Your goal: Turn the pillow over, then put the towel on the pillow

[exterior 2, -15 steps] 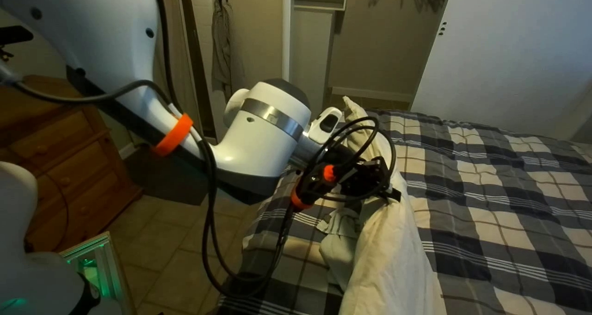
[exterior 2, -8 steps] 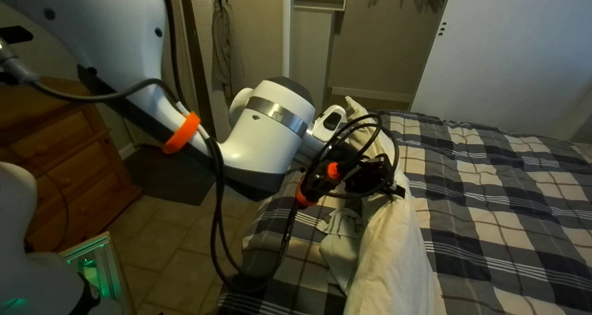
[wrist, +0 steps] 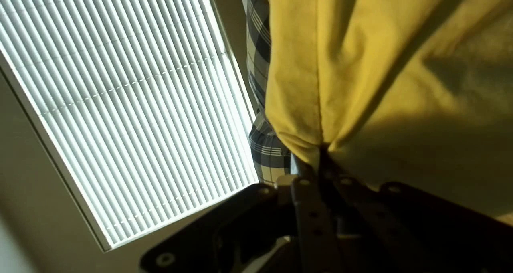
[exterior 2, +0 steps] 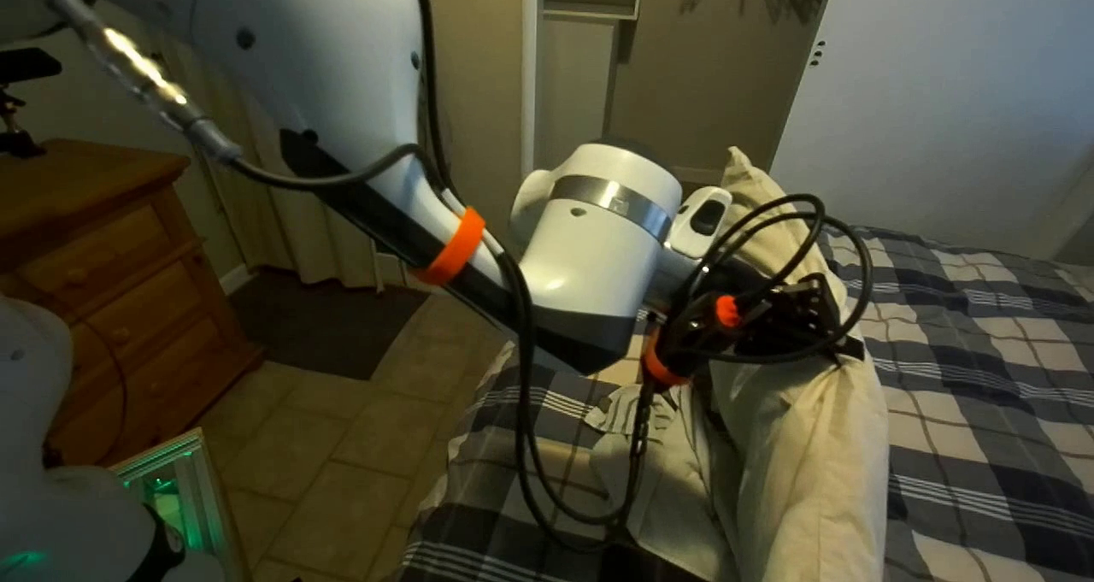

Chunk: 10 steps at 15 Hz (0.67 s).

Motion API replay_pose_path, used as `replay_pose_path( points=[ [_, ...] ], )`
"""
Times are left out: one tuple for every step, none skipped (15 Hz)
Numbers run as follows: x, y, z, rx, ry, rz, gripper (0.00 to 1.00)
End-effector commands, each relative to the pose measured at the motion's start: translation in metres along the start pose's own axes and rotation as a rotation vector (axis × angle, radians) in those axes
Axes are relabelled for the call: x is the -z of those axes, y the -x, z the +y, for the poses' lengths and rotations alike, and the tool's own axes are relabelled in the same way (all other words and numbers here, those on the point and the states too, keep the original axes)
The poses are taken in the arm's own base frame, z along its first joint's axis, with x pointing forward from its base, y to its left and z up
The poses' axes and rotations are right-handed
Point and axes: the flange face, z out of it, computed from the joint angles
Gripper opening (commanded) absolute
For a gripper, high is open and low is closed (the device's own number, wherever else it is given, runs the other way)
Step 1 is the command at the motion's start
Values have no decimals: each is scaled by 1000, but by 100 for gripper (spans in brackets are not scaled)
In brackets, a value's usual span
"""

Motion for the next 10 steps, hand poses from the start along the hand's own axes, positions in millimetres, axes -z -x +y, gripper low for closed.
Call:
replay_pose_path(
  points=[
    [-55, -6, 16, -31, 80, 29, 6],
    [-65, -6, 17, -40, 63, 30, 6],
    [-36, -4, 4, -23, 41, 3, 6],
    [-46, -6, 5, -27, 44, 5, 7],
    [-53, -6, 5, -28, 45, 5, 7],
    [-57, -7, 5, -28, 46, 6, 7],
    [-59, -8, 5, -29, 47, 7, 7],
    [-59, -8, 5, -29, 47, 8, 7],
    [-59, -9, 5, -30, 47, 9, 7],
    [-59, -9, 5, -30, 46, 10, 7]
  ],
)
